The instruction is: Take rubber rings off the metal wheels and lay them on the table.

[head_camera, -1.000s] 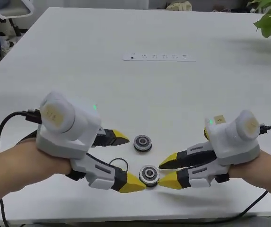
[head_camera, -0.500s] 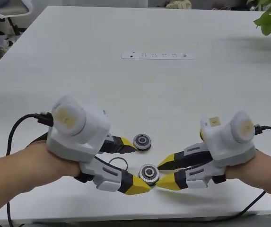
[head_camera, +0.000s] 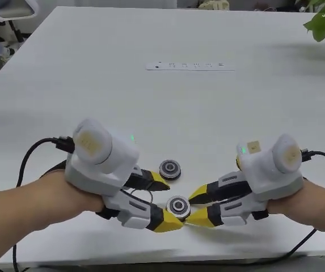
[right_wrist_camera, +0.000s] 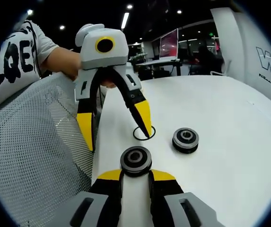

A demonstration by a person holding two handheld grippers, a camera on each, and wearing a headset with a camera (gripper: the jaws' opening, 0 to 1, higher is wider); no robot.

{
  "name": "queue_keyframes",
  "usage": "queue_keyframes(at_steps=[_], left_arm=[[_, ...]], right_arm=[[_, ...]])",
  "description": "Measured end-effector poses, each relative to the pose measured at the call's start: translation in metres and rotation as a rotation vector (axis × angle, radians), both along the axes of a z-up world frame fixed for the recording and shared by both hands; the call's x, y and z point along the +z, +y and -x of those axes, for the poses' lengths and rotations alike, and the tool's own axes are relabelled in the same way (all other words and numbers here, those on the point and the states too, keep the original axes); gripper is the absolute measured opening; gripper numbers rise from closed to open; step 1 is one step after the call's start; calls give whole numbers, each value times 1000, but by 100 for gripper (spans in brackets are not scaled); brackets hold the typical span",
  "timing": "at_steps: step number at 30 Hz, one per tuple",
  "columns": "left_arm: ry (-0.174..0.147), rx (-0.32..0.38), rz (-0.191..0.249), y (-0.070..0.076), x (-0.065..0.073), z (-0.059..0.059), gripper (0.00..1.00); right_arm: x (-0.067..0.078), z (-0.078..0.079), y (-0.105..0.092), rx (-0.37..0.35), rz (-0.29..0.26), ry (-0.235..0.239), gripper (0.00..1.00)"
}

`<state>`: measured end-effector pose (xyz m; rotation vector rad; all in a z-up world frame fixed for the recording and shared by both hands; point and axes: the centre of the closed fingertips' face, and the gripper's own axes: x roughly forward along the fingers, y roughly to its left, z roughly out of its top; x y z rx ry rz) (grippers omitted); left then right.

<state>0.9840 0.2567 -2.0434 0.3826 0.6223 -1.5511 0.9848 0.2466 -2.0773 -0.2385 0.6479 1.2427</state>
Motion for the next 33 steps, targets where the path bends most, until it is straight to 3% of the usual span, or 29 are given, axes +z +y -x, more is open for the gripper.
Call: queue_keyframes(at_steps=[10,22,30,33], left_arm=[[10,-5,-16,-4,-6,1,30],[-9,-14,-29,-9,-14,-1,20],[-41,-9,-20,-9,-15,-3,14],[-92,-25,-28,-9,-15,-4,13]], right_arm=[[-1,0,0,7,10,-17,18],[-1,0,-1,6,5,-17,17],[-1,-1,-1,4,4,-21,16],[-1,-2,-1,5,5,-22,16]])
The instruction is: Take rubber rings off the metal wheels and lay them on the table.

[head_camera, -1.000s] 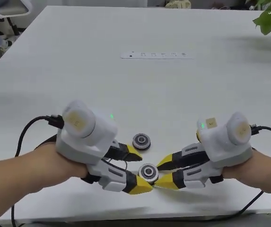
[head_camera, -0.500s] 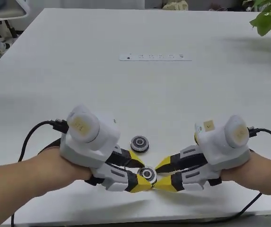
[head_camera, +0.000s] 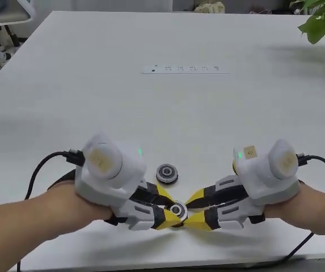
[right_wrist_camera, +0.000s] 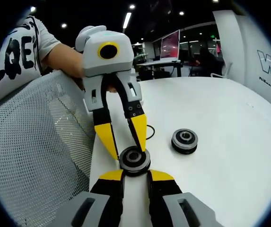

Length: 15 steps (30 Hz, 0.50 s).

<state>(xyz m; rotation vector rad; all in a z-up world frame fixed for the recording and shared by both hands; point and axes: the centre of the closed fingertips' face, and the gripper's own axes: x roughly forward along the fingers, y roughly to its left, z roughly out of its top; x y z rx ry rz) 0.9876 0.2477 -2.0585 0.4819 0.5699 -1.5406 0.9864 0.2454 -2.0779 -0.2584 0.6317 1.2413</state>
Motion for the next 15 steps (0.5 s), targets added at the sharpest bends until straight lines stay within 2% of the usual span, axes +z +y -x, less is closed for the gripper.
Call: queue_keyframes(at_steps=[3,8,9,15], left_arm=[[-40,-16,-10,0,-1,-1,11],[-62,-19,-10,0,-1,-4,9],[-85,-25,-10,-1,-1,-5,8],[-108,-34,-13,0,-1,-4,8]], right_arm=[[0,0,0,0,0,-2,16],[0,-1,0,2,4,-7,16],[0,-1,0,2,5,-8,16],[0,-1,0,7,12,-22,15]])
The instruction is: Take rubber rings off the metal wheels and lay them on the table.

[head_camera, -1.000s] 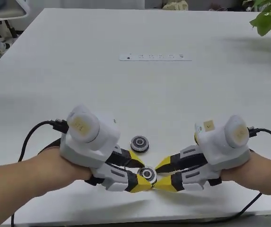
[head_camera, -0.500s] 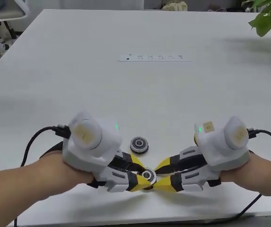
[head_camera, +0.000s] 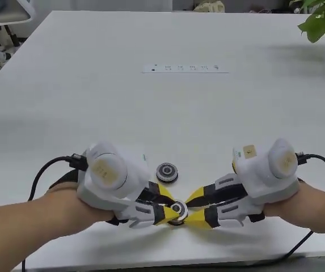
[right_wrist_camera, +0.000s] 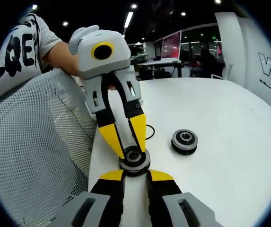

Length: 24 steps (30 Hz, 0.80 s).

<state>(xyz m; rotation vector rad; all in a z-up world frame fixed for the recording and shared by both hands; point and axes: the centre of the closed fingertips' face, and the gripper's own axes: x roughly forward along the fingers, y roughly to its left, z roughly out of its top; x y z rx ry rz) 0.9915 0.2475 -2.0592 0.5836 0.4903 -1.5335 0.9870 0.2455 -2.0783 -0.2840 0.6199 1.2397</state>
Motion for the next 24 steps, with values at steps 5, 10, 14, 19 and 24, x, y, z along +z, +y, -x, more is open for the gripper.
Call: queue_keyframes(at_steps=[5,10,14,19,24], left_arm=[[-8,3,3,0,0,0,8],[-14,4,4,0,0,0,8],[-21,-1,4,0,0,1,8],[-22,-3,8,0,0,2,8],[-26,-11,10,-1,0,3,8]], right_arm=[[0,1,0,10,13,-15,15],[-1,1,0,8,19,-18,14],[-1,3,-1,10,26,-10,9],[-1,3,-1,-1,24,9,4],[-1,3,-1,-14,19,24,0]])
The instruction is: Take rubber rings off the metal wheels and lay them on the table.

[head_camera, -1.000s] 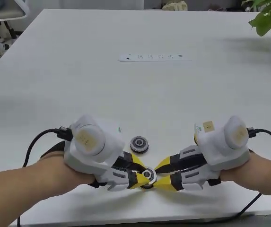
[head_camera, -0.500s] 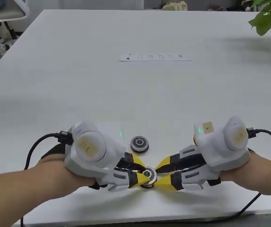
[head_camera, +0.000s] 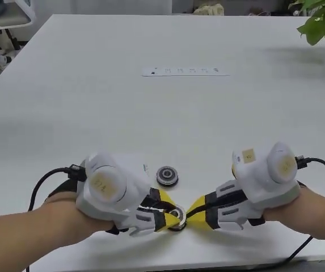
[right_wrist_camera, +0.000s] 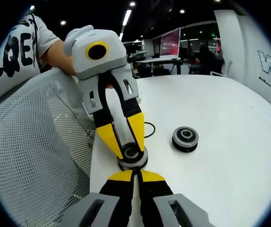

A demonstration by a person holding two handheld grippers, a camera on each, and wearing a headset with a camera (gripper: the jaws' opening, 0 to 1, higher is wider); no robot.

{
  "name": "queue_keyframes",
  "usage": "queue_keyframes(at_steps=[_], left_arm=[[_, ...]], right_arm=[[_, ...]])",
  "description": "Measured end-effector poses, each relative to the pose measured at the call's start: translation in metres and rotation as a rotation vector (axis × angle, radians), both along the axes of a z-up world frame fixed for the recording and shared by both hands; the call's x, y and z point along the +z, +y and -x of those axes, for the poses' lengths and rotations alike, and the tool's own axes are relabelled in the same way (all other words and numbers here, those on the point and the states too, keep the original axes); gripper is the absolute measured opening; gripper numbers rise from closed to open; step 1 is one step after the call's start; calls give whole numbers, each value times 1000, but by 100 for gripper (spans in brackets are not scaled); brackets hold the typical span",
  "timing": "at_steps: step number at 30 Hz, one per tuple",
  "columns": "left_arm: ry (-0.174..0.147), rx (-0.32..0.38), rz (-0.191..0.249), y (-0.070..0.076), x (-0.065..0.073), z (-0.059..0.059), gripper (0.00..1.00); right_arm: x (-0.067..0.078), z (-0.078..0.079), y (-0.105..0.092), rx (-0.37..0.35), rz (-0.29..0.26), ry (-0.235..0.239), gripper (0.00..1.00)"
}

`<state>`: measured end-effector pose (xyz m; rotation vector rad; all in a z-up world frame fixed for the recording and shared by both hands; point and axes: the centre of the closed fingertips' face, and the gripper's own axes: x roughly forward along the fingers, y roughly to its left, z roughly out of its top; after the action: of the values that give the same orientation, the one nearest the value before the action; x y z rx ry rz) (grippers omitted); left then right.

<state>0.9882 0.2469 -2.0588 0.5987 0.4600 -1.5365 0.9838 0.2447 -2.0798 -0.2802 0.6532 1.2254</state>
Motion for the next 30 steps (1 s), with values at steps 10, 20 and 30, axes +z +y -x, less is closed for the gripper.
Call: queue_keyframes(at_steps=[10,20,30], left_arm=[[-2,2,-2,-1,0,1,8],[-5,5,-33,1,0,1,8],[3,0,-53,5,-1,1,8]], right_arm=[[0,-2,0,-28,-10,23,0],[-1,-2,0,-29,-13,26,0],[-1,-3,1,-26,-18,28,0]])
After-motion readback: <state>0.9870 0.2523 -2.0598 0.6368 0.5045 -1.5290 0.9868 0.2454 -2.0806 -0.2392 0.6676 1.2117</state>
